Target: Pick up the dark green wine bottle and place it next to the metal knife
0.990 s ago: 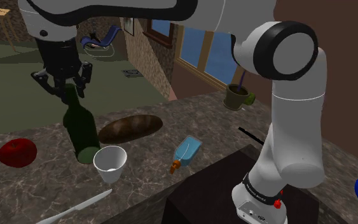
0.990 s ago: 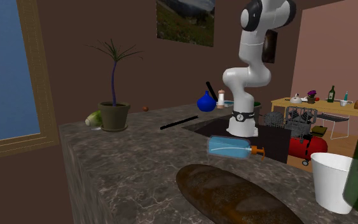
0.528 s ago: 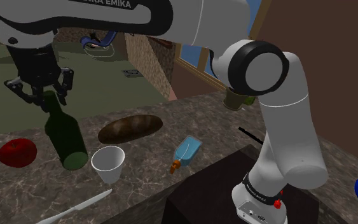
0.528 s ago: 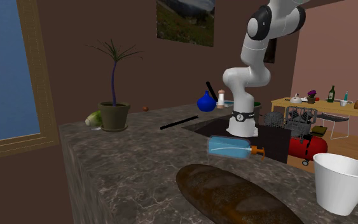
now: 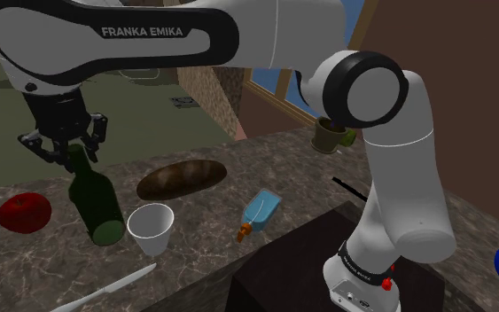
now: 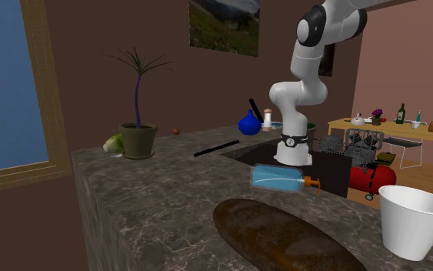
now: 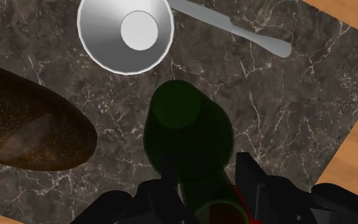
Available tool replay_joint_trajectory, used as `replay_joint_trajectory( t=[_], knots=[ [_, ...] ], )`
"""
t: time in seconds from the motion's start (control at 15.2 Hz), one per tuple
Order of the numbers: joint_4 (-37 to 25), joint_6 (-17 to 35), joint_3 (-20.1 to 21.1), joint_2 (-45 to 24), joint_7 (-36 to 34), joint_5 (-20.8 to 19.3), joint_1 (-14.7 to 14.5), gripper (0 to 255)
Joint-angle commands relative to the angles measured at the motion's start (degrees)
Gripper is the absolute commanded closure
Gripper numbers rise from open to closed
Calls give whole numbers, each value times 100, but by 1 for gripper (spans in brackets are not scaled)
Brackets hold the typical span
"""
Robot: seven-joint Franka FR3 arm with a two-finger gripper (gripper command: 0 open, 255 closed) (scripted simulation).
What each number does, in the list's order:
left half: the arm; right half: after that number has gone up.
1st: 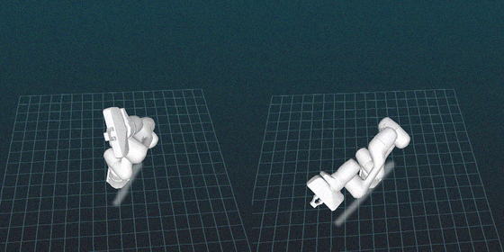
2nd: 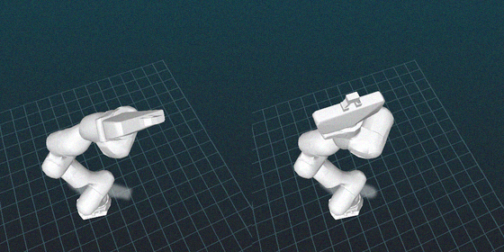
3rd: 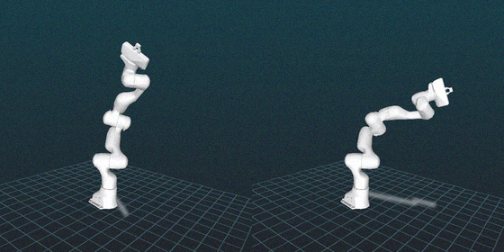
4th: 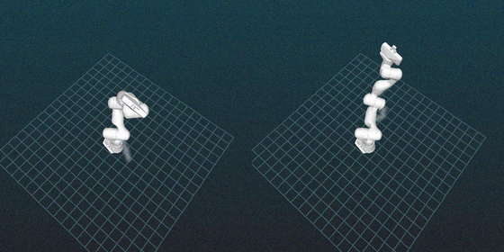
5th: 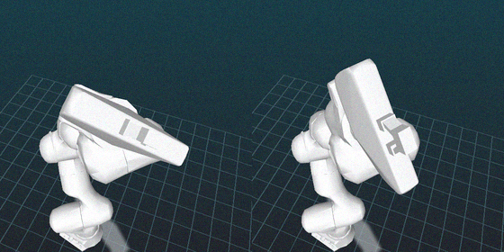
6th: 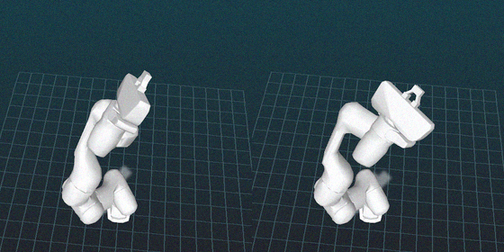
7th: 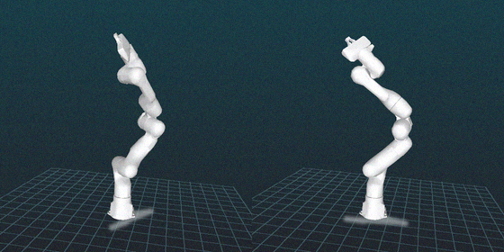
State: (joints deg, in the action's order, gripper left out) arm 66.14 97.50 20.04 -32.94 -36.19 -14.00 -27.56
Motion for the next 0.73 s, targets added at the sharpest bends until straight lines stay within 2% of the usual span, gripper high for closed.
replay_joint_trajectory(
  t=[0.0, 0.46, 0.53, 0.66],
  knots=[
    [128, 138, -3, -6, -17, -5, 13, 255],
    [128, 138, -3, -5, -17, -5, 13, 255],
    [126, 137, -3, -7, -16, -6, 13, 0],
    [125, 137, -3, -8, -17, -6, 12, 0]
  ],
)
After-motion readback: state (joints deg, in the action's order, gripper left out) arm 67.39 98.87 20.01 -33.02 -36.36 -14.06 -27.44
